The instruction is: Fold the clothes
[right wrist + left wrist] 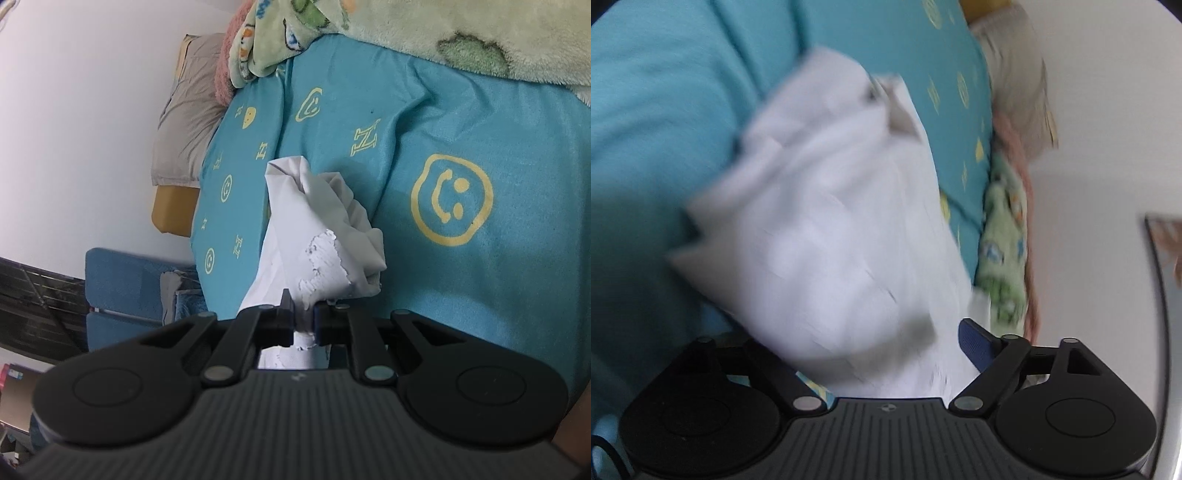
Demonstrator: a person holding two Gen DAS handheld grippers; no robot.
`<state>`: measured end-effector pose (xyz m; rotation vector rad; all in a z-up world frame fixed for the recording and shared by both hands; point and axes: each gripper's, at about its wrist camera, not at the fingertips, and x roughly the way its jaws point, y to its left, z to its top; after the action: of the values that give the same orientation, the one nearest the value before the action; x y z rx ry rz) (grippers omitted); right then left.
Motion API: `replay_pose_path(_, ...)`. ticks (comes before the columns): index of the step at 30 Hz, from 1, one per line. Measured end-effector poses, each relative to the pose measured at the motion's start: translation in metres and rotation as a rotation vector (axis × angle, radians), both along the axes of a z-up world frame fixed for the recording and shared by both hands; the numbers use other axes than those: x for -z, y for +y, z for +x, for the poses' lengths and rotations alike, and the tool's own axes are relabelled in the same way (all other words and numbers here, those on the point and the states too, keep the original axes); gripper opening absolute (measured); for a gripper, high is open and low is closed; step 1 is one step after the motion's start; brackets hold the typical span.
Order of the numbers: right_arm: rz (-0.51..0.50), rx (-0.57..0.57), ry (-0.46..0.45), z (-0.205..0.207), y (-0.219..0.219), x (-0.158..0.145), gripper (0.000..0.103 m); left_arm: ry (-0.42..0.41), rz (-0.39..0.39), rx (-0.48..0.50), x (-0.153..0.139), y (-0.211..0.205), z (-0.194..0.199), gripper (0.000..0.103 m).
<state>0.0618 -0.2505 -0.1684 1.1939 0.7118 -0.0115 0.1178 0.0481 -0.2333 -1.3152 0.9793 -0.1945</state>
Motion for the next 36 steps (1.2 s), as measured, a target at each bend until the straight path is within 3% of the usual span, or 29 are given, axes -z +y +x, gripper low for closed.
replay_pose_path(3,-0.010,0.003,0.001,0.000,0.000,0.000,0.012,0.022,-0.021,-0.088,0.006,0.012,-0.004,0.069)
replay_pose_path(6,-0.020,0.006,0.002,0.000,0.001,-0.001,0.012,0.010,0.039,-0.139,0.002,0.015,-0.007,0.056)
replay_pose_path(14,-0.047,0.008,0.000,-0.002,0.002,-0.003,0.012,-0.065,0.103,-0.133,-0.012,0.009,0.000,0.023)
replay_pose_path(23,0.007,0.008,-0.052,-0.037,-0.008,-0.043,0.012,-0.198,0.209,-0.050,-0.090,-0.011,-0.004,0.018)
replay_pose_path(30,0.001,-0.011,-0.139,-0.067,-0.033,-0.091,0.012,-0.216,0.206,0.039,-0.149,-0.045,-0.005,0.018)
replay_pose_path(32,0.008,-0.009,-0.154,-0.076,-0.043,-0.101,0.012,-0.227,0.212,0.069,-0.163,-0.044,-0.038,0.018)
replay_pose_path(36,0.027,0.008,-0.142,-0.081,-0.069,-0.108,0.012,-0.225,0.230,0.121,-0.178,-0.076,-0.042,0.018)
